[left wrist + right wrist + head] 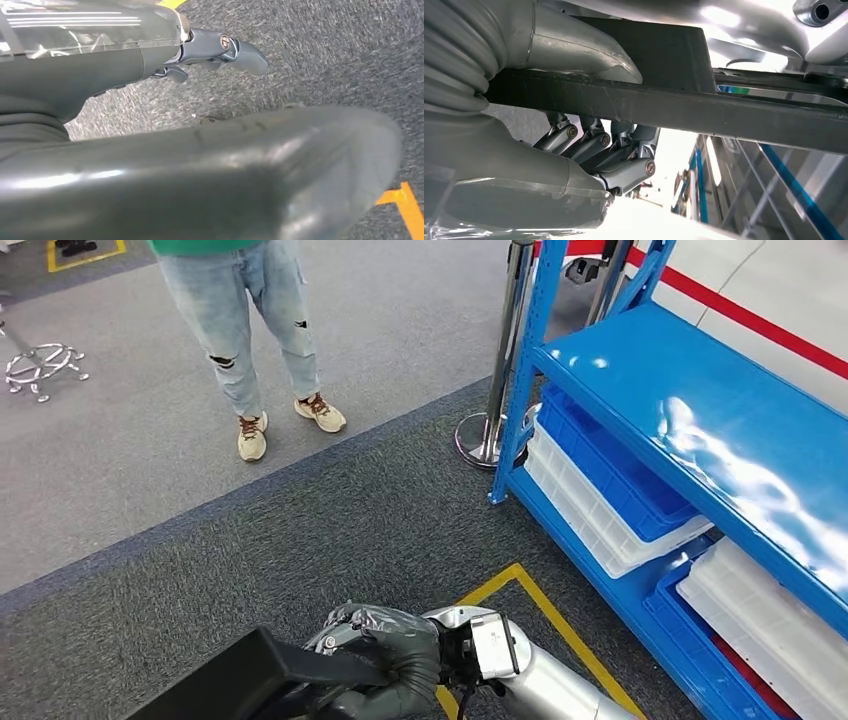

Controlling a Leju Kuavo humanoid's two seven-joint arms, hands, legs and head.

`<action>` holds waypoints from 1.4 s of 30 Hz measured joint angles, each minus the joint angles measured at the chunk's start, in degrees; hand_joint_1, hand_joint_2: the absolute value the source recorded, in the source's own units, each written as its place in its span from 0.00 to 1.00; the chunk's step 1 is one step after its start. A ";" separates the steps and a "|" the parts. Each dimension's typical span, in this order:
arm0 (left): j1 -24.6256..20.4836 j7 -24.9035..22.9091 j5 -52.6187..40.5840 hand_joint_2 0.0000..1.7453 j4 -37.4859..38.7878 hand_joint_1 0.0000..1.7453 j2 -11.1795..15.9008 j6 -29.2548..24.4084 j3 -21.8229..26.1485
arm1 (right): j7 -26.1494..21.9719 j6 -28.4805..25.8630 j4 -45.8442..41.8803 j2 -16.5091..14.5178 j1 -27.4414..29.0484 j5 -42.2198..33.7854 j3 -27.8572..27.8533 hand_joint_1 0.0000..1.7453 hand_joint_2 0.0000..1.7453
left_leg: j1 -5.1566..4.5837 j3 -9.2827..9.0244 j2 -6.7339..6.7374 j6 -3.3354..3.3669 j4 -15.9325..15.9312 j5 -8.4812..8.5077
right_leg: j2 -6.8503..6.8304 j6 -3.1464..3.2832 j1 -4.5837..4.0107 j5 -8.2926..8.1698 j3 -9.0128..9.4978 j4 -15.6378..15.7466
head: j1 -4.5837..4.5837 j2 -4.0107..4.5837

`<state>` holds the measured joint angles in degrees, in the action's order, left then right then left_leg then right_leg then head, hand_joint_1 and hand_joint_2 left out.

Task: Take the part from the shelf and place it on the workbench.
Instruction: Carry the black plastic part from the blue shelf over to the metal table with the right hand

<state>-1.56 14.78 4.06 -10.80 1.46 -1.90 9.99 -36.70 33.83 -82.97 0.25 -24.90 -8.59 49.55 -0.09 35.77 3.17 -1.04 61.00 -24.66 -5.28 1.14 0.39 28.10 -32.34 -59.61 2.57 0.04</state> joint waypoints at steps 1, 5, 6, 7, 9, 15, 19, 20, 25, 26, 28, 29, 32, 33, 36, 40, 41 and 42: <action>-0.11 0.04 -0.08 0.00 0.00 0.00 -0.02 0.11 0.00 | -0.05 -0.16 0.01 0.02 -0.21 0.12 0.16 0.99 1.00 | -0.30 -0.82 0.64 0.43 -1.72 0.22 | -0.52 -0.23 -0.15 0.12 0.10 0.01 | -0.03 0.01; 0.09 -0.14 -0.25 0.00 0.00 0.00 -0.14 0.29 0.00 | -0.19 -0.87 0.01 0.09 -0.71 0.75 0.98 0.99 1.00 | -0.16 -1.15 -1.49 1.63 -2.98 0.57 | -0.39 -1.26 -0.14 1.12 0.32 -0.69 | -0.08 0.00; 0.09 -0.20 -0.25 0.00 0.00 0.00 -0.20 0.30 0.00 | -0.28 -0.93 -0.01 0.12 -0.85 0.81 1.17 0.99 1.00 | 0.05 -1.32 -2.06 1.95 -3.34 0.80 | 1.14 -1.47 -0.07 2.27 -0.41 -2.43 | -0.12 0.00; 0.04 -0.22 -0.26 0.00 0.00 0.00 -0.25 0.31 0.00 | -0.39 -0.98 0.00 0.20 -0.93 0.84 1.33 0.99 1.00 | 0.20 -1.39 -2.65 2.16 -3.51 0.96 | 2.95 -1.59 0.03 3.88 -1.83 -5.38 | -0.16 0.00; -0.20 -0.22 -0.29 0.00 0.00 0.00 -0.29 0.33 0.01 | -0.58 -1.17 0.14 0.45 -0.95 0.74 1.60 0.99 1.00 | 0.24 -1.27 -4.08 2.40 -3.49 1.05 | 4.74 -1.68 0.04 6.88 -5.70 -12.67 | -0.20 0.00; -0.11 0.52 0.54 0.00 0.00 0.00 -0.31 1.48 0.60 | -0.96 -2.27 0.36 1.23 -1.08 -0.26 2.43 0.99 1.00 | 0.54 -0.74 -9.03 1.35 -1.86 0.40 | 8.60 -2.06 1.11 -0.54 -2.70 -3.35 | -0.17 0.00; 0.17 1.12 1.42 0.00 0.00 0.00 -0.22 2.37 1.54 | -1.44 -2.69 0.25 1.49 -1.19 -0.47 2.85 0.99 1.00 | 0.99 0.21 -10.82 -0.10 -1.52 0.46 | 8.62 -0.99 0.93 -0.76 -1.85 -1.20 | -0.16 0.00; 0.31 1.20 1.57 0.00 0.00 0.00 -0.22 2.73 1.74 | -1.58 -2.78 0.11 1.49 -1.26 -0.49 2.91 0.99 1.00 | 0.95 0.49 -9.81 -0.39 -0.97 0.15 | 7.97 -0.62 0.93 -0.82 -1.71 -1.05 | -0.07 0.00; 0.10 2.63 2.27 0.00 0.00 0.00 -0.19 4.64 2.64 | -1.77 -2.88 -0.38 1.79 -1.23 -0.56 3.04 0.99 1.00 | 0.81 7.35 -3.53 -1.07 13.06 -6.00 | 3.89 0.37 0.41 -0.64 -1.40 -0.75 | 0.17 0.01; 0.17 2.90 2.34 0.00 0.00 0.00 -0.19 5.00 2.78 | -1.80 -2.89 -0.38 1.92 -1.18 -0.55 3.08 0.99 1.00 | 0.80 7.77 -3.44 -1.00 13.94 -5.83 | 3.05 0.45 0.29 -0.55 -1.36 -0.76 | 0.18 0.01; 0.36 2.84 2.34 0.00 0.00 0.00 -0.18 5.44 3.07 | -1.87 -2.93 -0.39 2.08 -1.15 -0.49 3.12 0.99 1.00 | 0.69 5.21 -2.84 -0.53 9.24 -2.83 | 1.57 0.48 0.11 -0.36 -1.14 -0.75 | 0.18 0.01; 0.36 2.55 2.26 0.00 0.00 0.00 -0.14 5.48 3.18 | -1.90 -2.96 -0.43 2.11 -1.16 -0.42 3.13 0.99 1.00 | 0.43 2.99 -1.49 -0.09 5.08 -1.36 | 0.94 0.44 0.02 -0.24 -0.97 -0.71 | 0.17 0.00; 0.15 1.49 2.08 0.00 0.00 0.00 0.03 5.40 3.44 | -1.95 -3.01 -0.54 2.16 -1.20 -0.17 3.17 0.99 1.00 | -0.64 -0.26 1.41 1.25 -1.63 -0.05 | -0.82 -0.09 -0.24 0.05 -0.55 -0.48 | 0.14 0.00; 0.18 1.27 2.10 0.00 0.00 0.00 0.09 5.43 3.56 | -1.97 -3.01 -0.54 2.18 -1.21 -0.07 3.21 0.99 1.00 | -0.81 -0.19 0.86 1.53 -1.80 0.01 | -1.42 -0.36 -0.28 0.11 -0.38 -0.32 | 0.15 0.00; 0.44 1.10 2.25 0.00 0.00 0.00 0.19 5.61 3.83 | -2.15 -3.01 -0.58 2.19 -1.28 0.35 3.34 0.99 1.00 | -0.30 -1.09 -1.28 2.36 -3.22 0.77 | -0.27 -1.22 -0.19 1.33 -0.17 -1.39 | 0.10 0.00; 0.29 1.86 2.30 0.00 0.00 0.00 0.16 6.39 3.99 | -2.77 -3.01 -0.15 2.56 -1.12 1.15 3.56 0.99 1.00 | 0.09 -1.40 -4.22 2.99 -3.79 1.39 | 4.92 -1.70 0.17 7.03 -6.27 -13.83 | -0.05 0.00; 0.28 2.04 2.30 0.00 0.00 0.00 0.16 6.58 4.05 | -2.80 -3.01 0.05 2.66 -1.06 1.30 3.67 0.99 1.00 | 0.11 -1.38 -5.13 2.97 -3.73 1.38 | 5.11 -1.83 0.27 6.99 -7.42 -15.51 | -0.05 0.00; 0.30 2.14 2.30 0.00 0.00 0.00 0.15 6.71 4.11 | -2.82 -3.01 0.22 2.71 -1.06 1.40 3.78 0.99 1.00 | 0.16 -1.39 -6.03 2.89 -3.60 1.33 | 5.20 -1.93 0.39 5.73 -7.49 -14.89 | -0.06 0.00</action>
<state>-1.26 16.92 6.35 -10.80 1.61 4.81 14.10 -39.52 30.82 -82.76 2.96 -25.96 -7.19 53.33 0.07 34.39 -2.86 1.85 57.40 -23.33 -0.07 -0.79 0.78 33.83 -39.83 -74.50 2.51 0.04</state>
